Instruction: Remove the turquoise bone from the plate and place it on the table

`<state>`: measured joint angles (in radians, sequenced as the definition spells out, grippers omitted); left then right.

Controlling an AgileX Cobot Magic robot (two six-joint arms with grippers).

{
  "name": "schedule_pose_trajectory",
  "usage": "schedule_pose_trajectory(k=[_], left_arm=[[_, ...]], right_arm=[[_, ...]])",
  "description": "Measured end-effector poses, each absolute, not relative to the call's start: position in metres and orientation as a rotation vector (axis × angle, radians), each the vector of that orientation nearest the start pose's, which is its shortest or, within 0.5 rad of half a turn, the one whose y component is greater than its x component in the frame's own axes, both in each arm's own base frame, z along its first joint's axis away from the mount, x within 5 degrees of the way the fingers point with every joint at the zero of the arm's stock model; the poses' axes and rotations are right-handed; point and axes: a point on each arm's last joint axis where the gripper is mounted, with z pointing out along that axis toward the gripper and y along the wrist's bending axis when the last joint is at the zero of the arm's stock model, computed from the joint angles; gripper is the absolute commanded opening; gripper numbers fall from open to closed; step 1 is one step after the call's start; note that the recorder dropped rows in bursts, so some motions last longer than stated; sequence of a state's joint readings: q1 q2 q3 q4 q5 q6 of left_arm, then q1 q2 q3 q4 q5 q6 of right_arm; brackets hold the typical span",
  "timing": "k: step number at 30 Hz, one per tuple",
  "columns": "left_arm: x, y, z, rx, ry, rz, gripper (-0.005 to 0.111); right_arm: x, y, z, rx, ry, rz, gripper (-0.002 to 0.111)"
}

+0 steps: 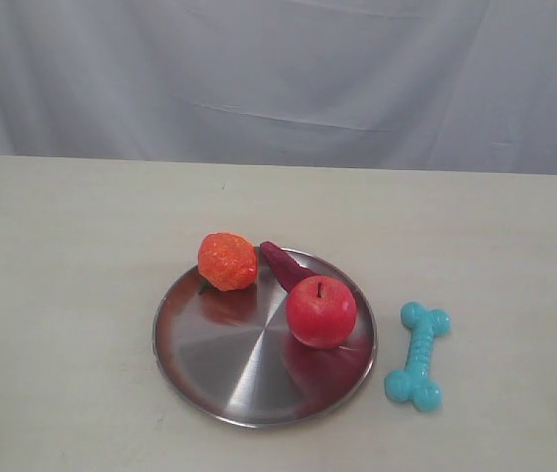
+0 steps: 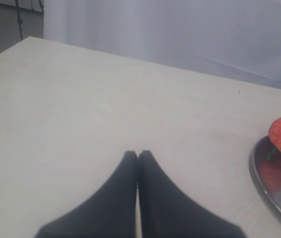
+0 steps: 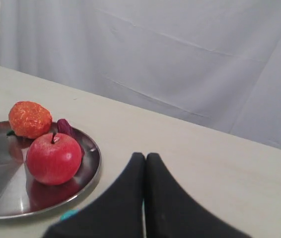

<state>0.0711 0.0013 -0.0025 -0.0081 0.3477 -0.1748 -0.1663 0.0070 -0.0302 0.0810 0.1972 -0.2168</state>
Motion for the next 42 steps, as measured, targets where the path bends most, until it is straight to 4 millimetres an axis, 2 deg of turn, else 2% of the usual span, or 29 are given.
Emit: schedule_pose_trajectory(k=[3,42], left_arm=[[0.0533,0.0035,0.1826,-0.230,1.816,-0.081,0.000],[0.0533,0.0035,0.1826,-0.230,1.816,-0.081,0.000]], right_arm=[[0.0560,-0.0082,0.1991,0.019,1.656,-0.215,0.000],[0.0562,-0.0083,0.2003,0.022,1.639,-0.215,0.000]])
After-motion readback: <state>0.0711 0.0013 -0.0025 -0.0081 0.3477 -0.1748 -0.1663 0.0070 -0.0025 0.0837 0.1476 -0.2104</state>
